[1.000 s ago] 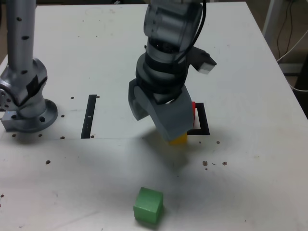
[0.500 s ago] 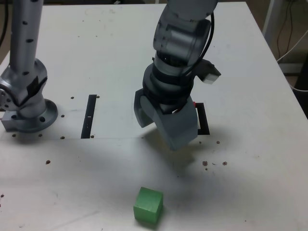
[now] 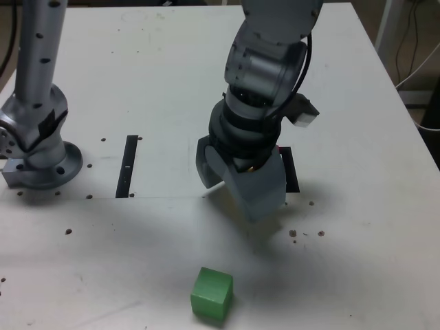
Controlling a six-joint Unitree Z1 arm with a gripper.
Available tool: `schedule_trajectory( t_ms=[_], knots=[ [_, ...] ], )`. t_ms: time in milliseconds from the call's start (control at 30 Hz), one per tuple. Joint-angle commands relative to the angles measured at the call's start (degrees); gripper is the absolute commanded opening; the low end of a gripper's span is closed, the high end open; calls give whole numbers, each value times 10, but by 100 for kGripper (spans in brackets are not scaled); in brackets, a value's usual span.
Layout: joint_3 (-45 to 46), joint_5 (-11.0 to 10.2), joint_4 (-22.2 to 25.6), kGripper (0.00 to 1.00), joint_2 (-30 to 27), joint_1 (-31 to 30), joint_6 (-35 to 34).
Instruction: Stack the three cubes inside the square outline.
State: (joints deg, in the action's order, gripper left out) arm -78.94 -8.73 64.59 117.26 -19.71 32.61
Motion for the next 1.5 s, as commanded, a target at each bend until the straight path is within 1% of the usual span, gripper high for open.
schedule_trajectory(
  t_ms=[0,233,367,467,667,800,933,1067,1467],
  knots=[
    [-2,-2,0,89,3,-2,-4],
    [-8,-7,0,84,10,-4,-11],
    [-9,-12,2,78,11,-4,-18],
    [-8,-19,4,69,11,-4,-27],
    [-8,-31,7,47,10,-6,-38],
    [-8,-35,7,39,9,-9,-38],
    [-7,-36,8,35,9,-10,-38],
    [-7,-37,10,33,7,-11,-39],
    [-1,-31,16,33,-2,-18,-44]
  ],
)
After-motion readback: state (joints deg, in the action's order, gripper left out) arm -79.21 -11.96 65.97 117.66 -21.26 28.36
